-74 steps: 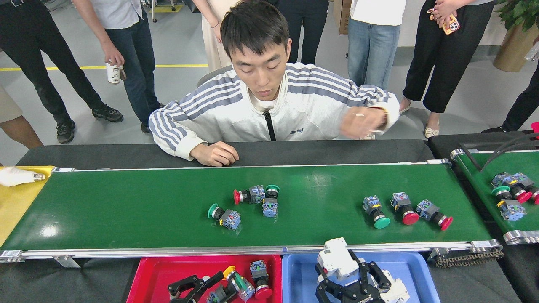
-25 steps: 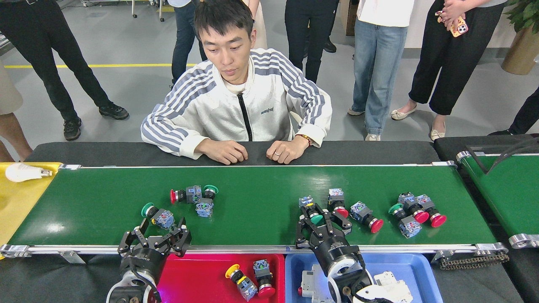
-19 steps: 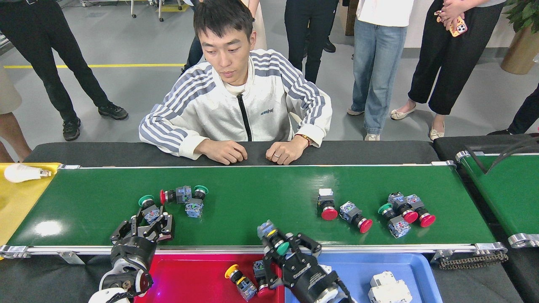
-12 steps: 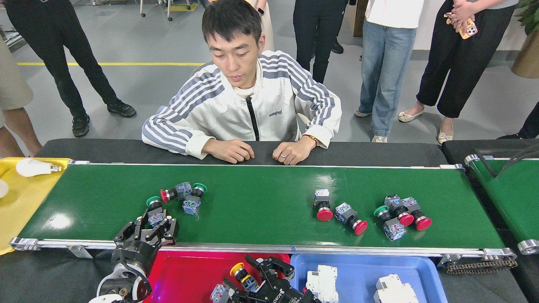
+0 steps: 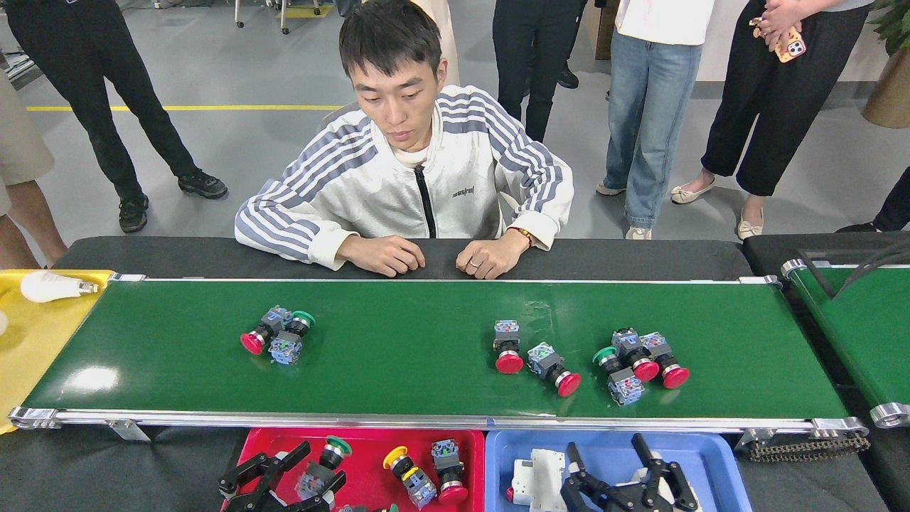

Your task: Pick switch part from conveyor to tray

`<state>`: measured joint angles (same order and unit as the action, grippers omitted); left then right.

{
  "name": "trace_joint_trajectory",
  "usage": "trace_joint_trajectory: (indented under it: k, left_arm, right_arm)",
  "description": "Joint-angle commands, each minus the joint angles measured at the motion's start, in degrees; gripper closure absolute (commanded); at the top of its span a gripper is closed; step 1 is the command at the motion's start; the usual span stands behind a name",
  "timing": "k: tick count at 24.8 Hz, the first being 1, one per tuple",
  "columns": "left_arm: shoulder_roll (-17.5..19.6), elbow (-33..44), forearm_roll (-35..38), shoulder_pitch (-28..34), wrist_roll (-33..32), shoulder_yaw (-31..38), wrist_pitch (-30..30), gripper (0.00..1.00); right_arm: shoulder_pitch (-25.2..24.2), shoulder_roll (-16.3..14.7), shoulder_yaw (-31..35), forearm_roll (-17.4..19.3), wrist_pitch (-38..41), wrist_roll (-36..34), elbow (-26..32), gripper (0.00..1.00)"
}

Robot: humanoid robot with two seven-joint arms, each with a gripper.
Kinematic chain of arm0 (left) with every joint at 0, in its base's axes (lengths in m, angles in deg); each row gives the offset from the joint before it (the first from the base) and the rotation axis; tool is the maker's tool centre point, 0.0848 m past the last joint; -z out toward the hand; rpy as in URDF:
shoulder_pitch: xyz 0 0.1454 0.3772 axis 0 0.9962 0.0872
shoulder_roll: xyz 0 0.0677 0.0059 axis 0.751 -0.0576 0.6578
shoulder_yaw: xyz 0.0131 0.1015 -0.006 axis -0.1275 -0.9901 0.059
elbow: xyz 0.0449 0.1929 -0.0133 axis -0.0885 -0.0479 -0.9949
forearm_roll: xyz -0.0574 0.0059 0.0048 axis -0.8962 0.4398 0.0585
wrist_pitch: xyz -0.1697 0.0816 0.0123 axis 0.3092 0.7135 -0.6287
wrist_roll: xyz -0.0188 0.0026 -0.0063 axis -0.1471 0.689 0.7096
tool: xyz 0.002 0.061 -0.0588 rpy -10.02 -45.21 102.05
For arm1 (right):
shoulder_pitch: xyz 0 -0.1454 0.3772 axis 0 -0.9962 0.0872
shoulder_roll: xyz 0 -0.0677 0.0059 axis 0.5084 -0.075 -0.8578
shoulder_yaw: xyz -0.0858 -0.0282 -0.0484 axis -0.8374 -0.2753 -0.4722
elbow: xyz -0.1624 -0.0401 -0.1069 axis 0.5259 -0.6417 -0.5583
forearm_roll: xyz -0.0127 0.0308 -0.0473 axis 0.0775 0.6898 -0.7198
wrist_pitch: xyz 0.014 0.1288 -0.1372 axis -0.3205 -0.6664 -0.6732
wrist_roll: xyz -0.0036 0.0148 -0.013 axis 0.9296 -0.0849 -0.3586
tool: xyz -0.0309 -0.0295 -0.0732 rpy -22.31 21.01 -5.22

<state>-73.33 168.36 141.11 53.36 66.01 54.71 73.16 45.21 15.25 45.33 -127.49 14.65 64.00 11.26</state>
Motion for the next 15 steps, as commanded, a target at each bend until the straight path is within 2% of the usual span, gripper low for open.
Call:
trace_joint_trajectory:
  k: [1, 2, 5, 6, 10, 12, 14, 15]
  left_arm:
    - [-0.17, 0.59, -0.19, -0.43, 0.15, 0.95, -2.42, 0.0]
    - [-0.26, 0.41, -0.19, -0.52, 0.15, 1.3, -5.42, 0.0]
    - [-0.17, -0.73, -0.54, -2.36, 0.24, 3.24, -23.88, 0.0]
    - [0.09, -2.75, -0.54, -3.86, 0.33, 4.46, -26.43, 0.0]
    - [2.55, -6.79, -0.54, -8.43, 0.41, 7.81, -25.38, 0.0]
    - [6.07, -8.81, -0.54, -10.36, 0.41, 7.89, -20.81, 0.0]
    - [7.48, -11.19, -0.54, -12.91, 0.41, 7.89, -17.64, 0.0]
    - [7.83, -13.04, -0.45, -14.76, 0.41, 7.81, -16.67, 0.0]
  right_arm:
    - [1.39, -0.27, 0.24, -0.18, -3.38, -0.64, 0.56, 0.01]
    - [2.1, -0.36, 0.15, -0.35, -3.55, -0.46, 0.48, 0.01]
    - [6.84, -0.45, -0.11, -2.11, -3.73, 1.38, -2.34, 0.01]
    - [8.95, -0.36, -0.37, -3.87, -3.73, 2.78, -4.18, 0.01]
    - [12.99, -0.01, -4.5, -5.36, -3.73, 5.25, -8.31, 0.01]
    - [14.66, 0.6, -6.26, -5.54, -3.99, 5.69, -10.68, 0.01]
    - [16.69, 1.92, -6.88, -5.54, -5.4, 6.3, -12.79, 0.02]
    - [18.0, 2.45, -7.41, -5.71, -6.37, 6.57, -13.76, 0.08]
